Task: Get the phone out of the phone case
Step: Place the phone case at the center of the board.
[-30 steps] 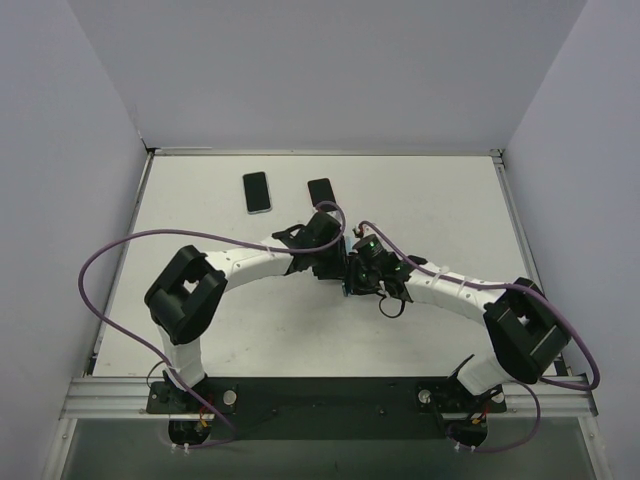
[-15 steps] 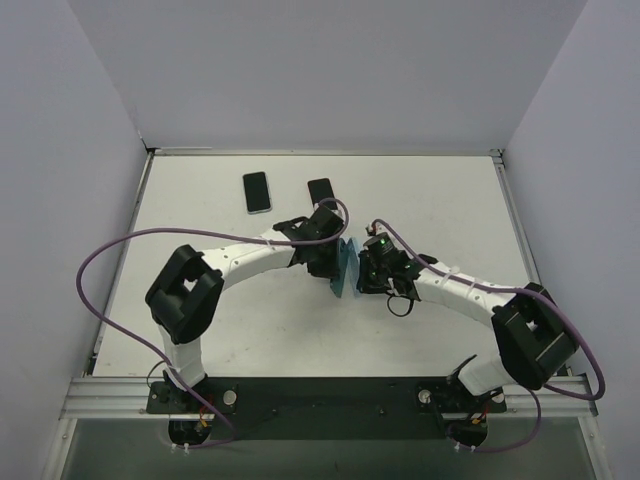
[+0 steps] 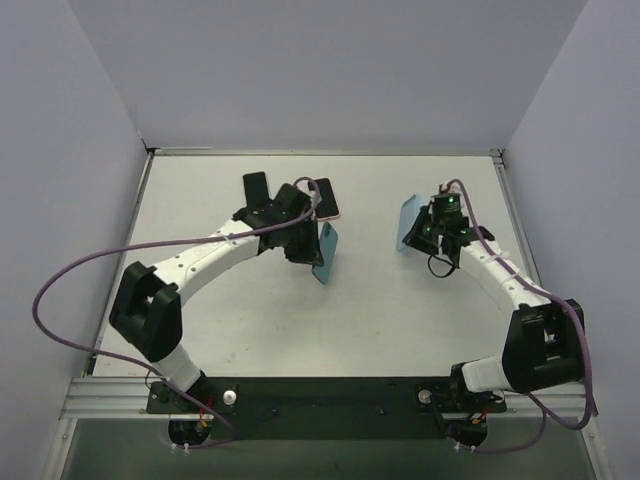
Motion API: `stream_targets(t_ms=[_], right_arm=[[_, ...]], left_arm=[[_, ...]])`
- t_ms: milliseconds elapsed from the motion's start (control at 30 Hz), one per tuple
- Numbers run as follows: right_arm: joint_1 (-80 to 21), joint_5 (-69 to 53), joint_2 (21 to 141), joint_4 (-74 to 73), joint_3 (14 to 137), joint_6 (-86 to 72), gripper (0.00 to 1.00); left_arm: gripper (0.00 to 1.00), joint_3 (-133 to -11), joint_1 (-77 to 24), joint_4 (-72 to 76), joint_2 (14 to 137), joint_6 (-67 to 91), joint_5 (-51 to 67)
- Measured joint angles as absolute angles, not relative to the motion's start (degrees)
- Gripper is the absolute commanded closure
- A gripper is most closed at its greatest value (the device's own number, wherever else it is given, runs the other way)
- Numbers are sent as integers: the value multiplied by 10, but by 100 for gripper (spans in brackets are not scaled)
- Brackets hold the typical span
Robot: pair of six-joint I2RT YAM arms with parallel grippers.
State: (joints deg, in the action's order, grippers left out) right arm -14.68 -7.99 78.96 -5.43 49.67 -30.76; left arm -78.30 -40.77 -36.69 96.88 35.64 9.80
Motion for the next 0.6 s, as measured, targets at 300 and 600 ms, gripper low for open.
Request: stream_targets(t_ms=[300,600], right_arm=[[44,-168,874,15,595,-373,100],[193,-206,974,58,557,-462,30]], left_arm=[[100,-663,-223,-312,844,344,213],[100,-564,-62,-247,817,358,318]])
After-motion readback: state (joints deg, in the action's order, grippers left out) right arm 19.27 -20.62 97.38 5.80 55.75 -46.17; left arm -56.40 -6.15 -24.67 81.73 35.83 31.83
